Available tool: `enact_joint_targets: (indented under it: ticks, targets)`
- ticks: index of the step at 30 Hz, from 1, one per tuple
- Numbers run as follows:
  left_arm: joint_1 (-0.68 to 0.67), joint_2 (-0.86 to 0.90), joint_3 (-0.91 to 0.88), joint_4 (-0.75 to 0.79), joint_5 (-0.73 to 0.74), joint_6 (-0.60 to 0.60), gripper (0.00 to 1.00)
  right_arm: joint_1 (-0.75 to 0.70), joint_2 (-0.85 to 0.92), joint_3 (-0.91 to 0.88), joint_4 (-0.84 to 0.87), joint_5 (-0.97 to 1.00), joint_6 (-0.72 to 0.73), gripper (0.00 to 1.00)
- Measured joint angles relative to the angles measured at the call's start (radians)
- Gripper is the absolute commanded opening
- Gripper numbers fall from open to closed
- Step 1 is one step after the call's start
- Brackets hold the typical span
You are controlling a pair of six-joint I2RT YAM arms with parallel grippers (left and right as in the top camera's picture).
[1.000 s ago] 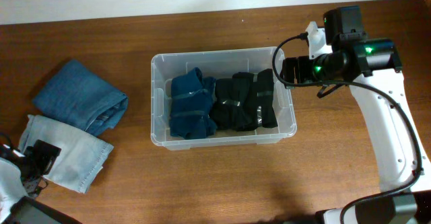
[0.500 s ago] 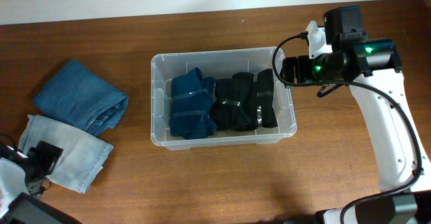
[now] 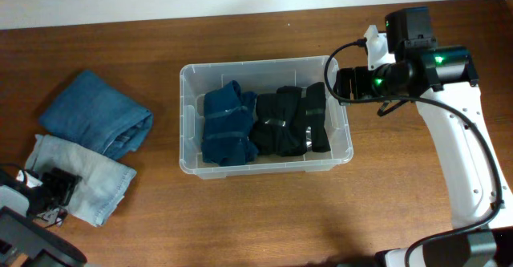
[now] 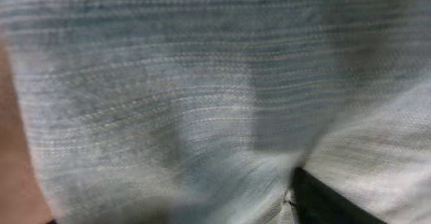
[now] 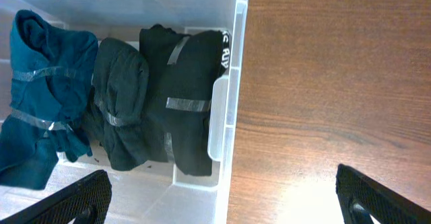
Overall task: Pack container
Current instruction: 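Grasp the light-blue jeans with the left gripper and lift them, then lower the light-blue jeans into the bin's right side and release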
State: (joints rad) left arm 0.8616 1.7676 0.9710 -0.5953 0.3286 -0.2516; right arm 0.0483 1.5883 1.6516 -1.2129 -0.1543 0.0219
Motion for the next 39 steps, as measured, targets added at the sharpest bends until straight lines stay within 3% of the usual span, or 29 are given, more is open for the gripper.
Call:
enact_joint_targets:
  ticks: [7, 13, 21, 25, 31, 39]
  targets:
    - [-0.004, -0.013, -0.024, -0.063, 0.145, 0.045, 0.34, 0.000, 0.000, 0.000, -0.003, 0.000, 0.000, 0.98]
    - [-0.013, -0.245, -0.047, -0.156, 0.201, 0.048, 0.01, 0.000, 0.001, 0.000, -0.005, 0.000, 0.000, 0.98]
    - [-0.064, -0.624, 0.004, -0.163, 0.358, 0.011, 0.01, -0.004, 0.001, 0.000, -0.006, 0.001, 0.001, 0.98]
    - [-0.239, -0.673, 0.099, -0.154, 0.406, -0.007, 0.01, -0.059, -0.001, 0.000, 0.000, 0.017, 0.042, 0.98]
    - [-0.669, -0.664, 0.172, -0.004, 0.432, -0.018, 0.01, -0.268, -0.040, 0.000, -0.015, 0.039, 0.087, 0.99]
    - [-1.240, -0.534, 0.187, 0.232, 0.293, -0.019, 0.01, -0.480, -0.088, 0.000, -0.070, 0.041, 0.109, 0.98]
